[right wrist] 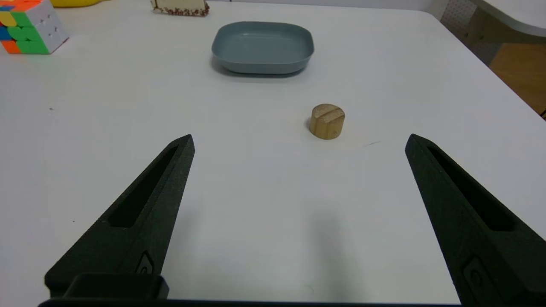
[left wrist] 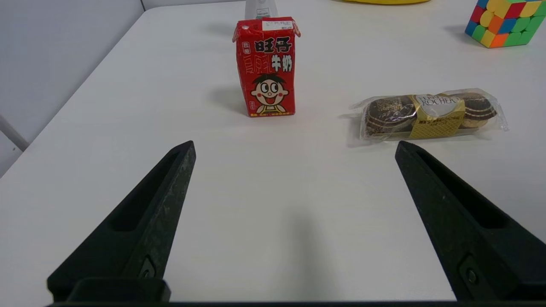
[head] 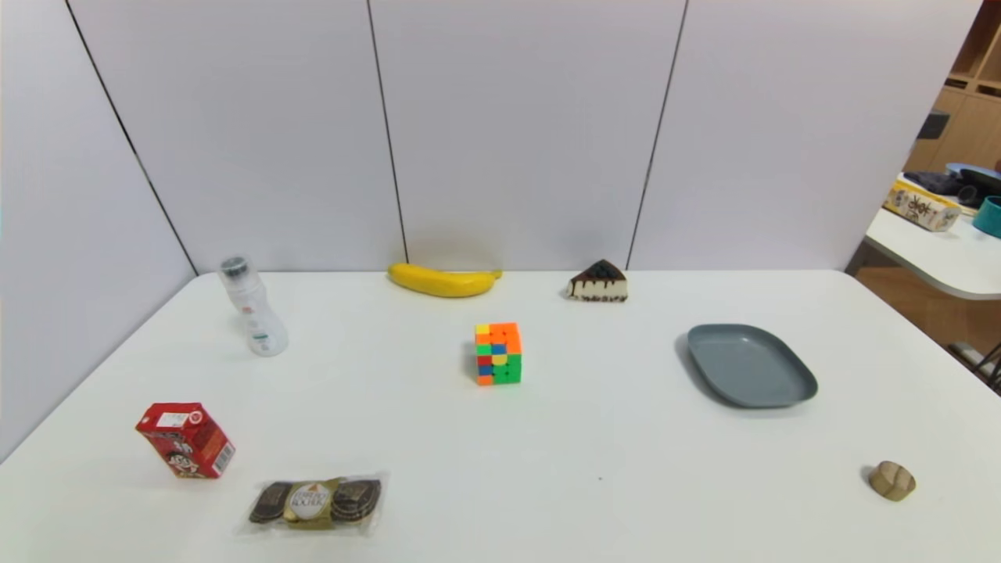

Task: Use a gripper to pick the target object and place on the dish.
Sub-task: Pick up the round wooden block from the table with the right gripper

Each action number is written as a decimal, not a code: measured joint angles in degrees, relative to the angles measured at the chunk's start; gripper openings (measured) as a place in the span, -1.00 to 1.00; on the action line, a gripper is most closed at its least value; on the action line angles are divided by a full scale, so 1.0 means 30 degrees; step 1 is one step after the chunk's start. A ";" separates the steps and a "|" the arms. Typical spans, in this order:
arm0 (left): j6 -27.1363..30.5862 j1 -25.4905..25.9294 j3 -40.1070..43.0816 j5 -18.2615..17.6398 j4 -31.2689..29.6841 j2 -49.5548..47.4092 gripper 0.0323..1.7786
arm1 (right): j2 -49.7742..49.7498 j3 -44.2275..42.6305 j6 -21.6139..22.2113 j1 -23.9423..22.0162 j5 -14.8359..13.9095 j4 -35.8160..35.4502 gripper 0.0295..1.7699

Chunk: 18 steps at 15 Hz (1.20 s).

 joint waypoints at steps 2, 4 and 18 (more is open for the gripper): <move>0.0000 0.0000 0.0000 0.0000 0.0000 0.0000 0.90 | 0.0703 -0.0366 0.0073 0.0000 0.0037 0.0126 0.93; -0.0008 0.0000 0.0000 0.0000 0.0000 0.0000 0.90 | 0.1731 -0.1158 0.0138 0.0045 0.0138 0.0236 0.93; 0.0000 0.0000 0.0000 0.0000 0.0000 0.0000 0.90 | 1.5482 -1.3641 -0.0045 -0.0971 0.0845 0.9736 0.93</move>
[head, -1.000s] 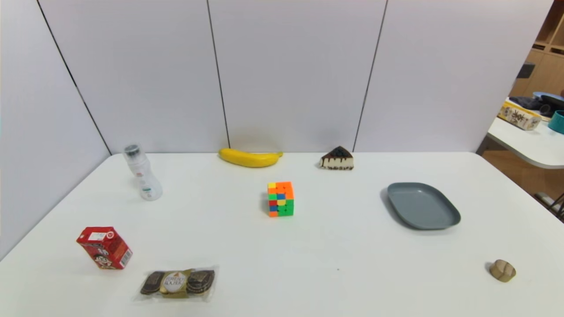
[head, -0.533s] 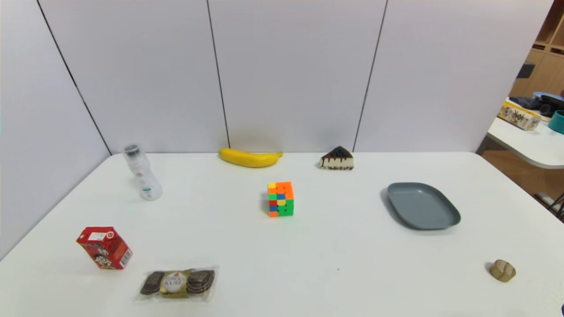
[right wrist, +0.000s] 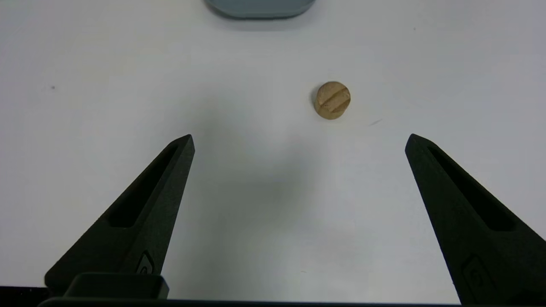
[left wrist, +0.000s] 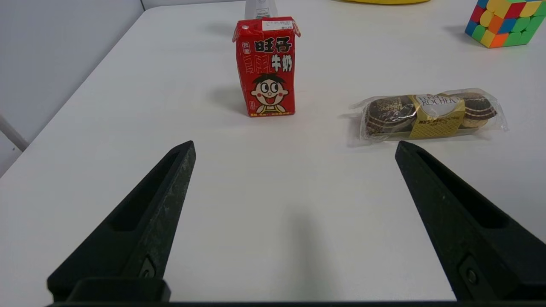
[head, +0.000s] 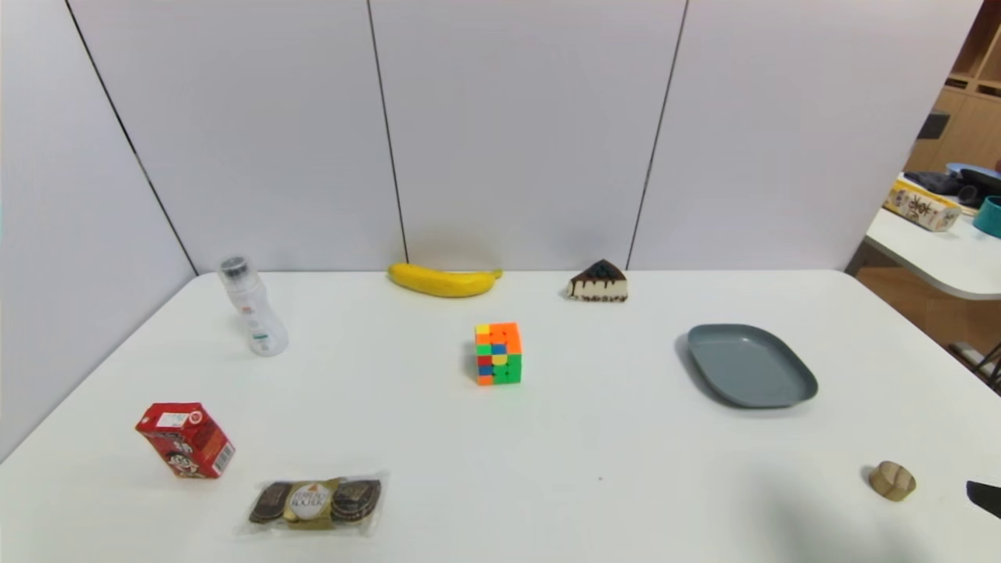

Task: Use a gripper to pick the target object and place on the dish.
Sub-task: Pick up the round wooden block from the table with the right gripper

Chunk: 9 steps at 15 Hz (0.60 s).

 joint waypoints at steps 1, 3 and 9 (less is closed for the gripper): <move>0.0000 0.0000 0.0000 0.0008 0.0000 0.0000 0.90 | 0.0975 -0.0488 -0.0203 -0.0244 0.0000 0.0443 0.93; 0.0000 0.0000 0.0000 -0.0008 0.0000 0.0000 0.90 | 0.2812 -0.0866 -0.1134 -0.0971 -0.0016 0.0736 0.93; -0.0008 0.0000 0.0000 0.0000 0.0000 0.0000 0.90 | 0.7591 -0.1528 -0.2011 -0.1816 -0.0191 0.0784 0.93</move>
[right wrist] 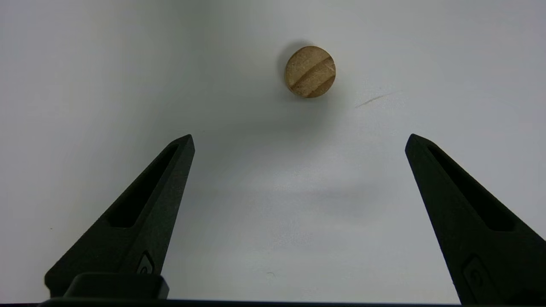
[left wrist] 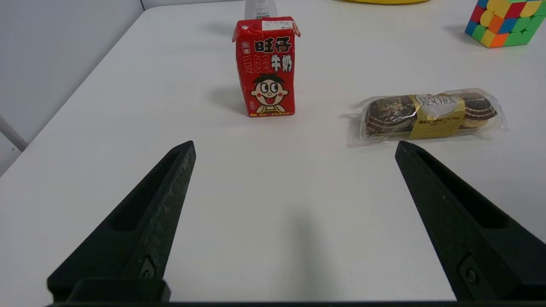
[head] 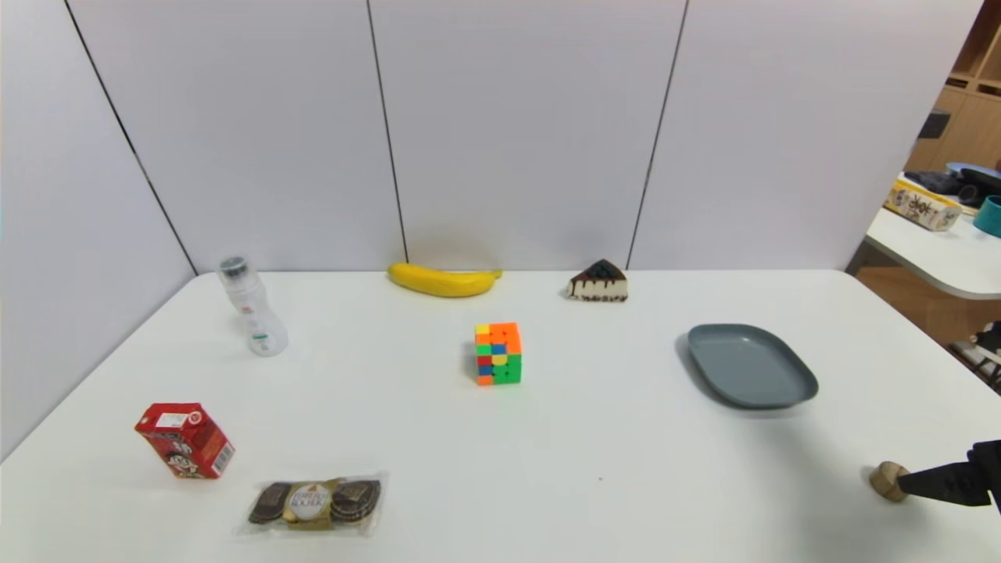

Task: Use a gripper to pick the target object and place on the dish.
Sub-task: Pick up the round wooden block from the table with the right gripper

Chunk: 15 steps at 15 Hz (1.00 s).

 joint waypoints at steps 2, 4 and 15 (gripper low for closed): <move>0.0000 0.0000 0.0000 -0.0008 0.0000 0.0000 0.90 | 0.1142 -0.0154 -0.0004 -0.0045 -0.0028 -0.0037 0.93; 0.0008 0.0000 0.0000 -0.0008 0.0000 0.0000 0.90 | 0.2251 -0.0451 -0.0004 -0.0049 -0.0028 -0.0028 0.93; 0.0000 0.0000 0.0000 0.0000 0.0000 0.0000 0.90 | 0.6506 -0.1857 -0.0683 0.0126 -0.0211 -0.0037 0.93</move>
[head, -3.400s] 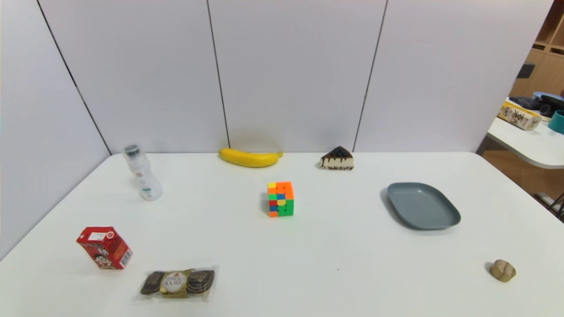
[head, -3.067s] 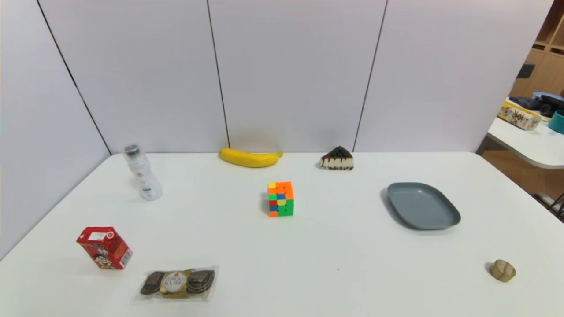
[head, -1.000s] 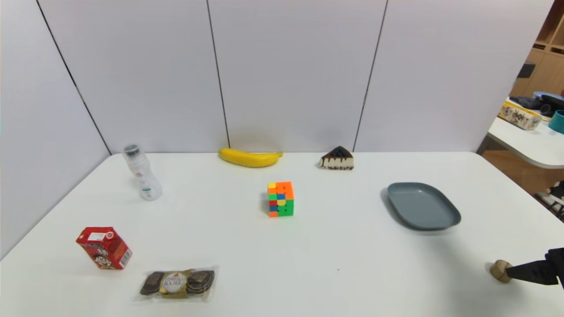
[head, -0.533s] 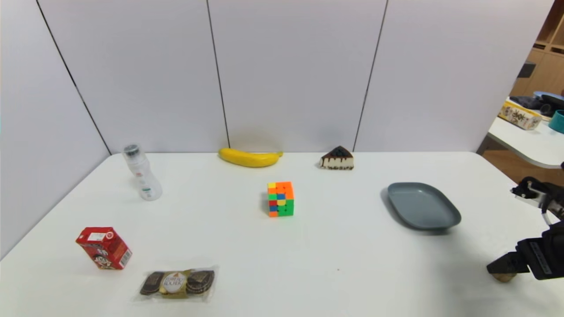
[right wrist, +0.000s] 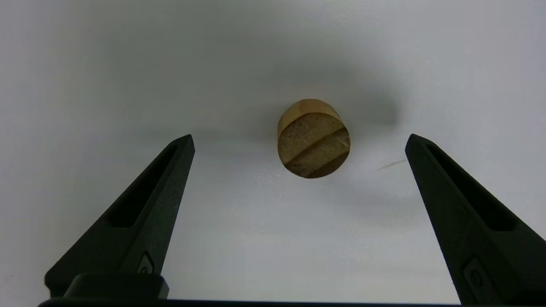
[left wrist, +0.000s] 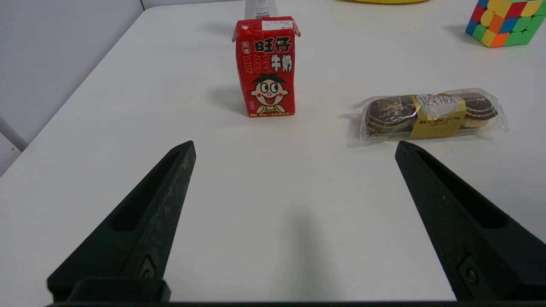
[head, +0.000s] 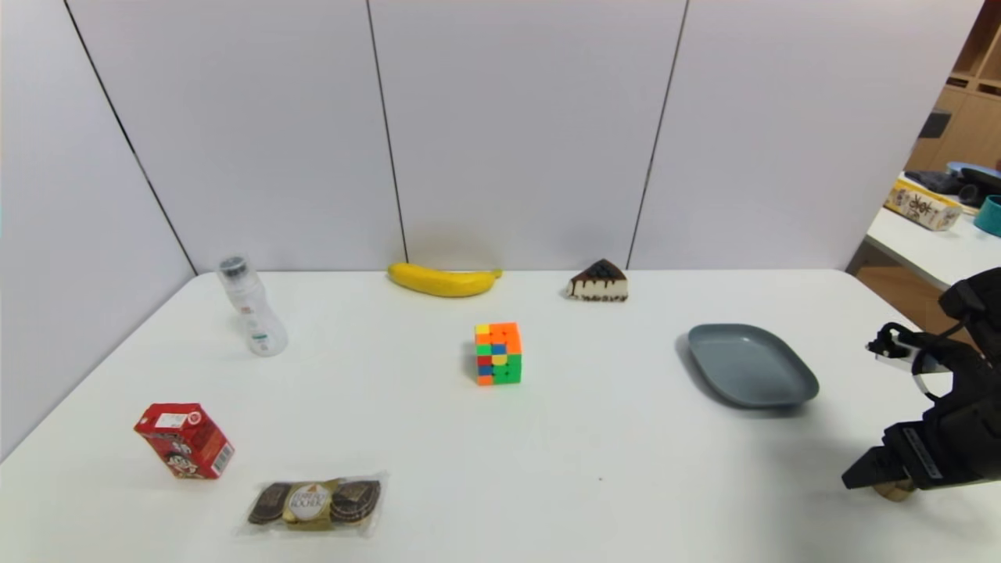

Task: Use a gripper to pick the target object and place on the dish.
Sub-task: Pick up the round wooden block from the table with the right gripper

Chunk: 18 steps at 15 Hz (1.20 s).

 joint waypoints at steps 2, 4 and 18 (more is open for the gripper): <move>0.0008 0.0000 0.0000 0.0008 0.0000 0.0000 0.90 | 0.0329 0.0000 0.0000 0.0037 -0.0020 0.0008 0.93; 0.0008 0.0000 0.0000 -0.0008 0.0000 0.0000 0.90 | 0.0561 -0.0061 0.0008 0.0049 -0.0028 -0.0037 0.93; 0.0016 0.0000 0.0000 0.0000 0.0000 0.0000 0.90 | 0.0926 -0.0358 0.0008 0.0085 -0.0028 0.0028 -0.50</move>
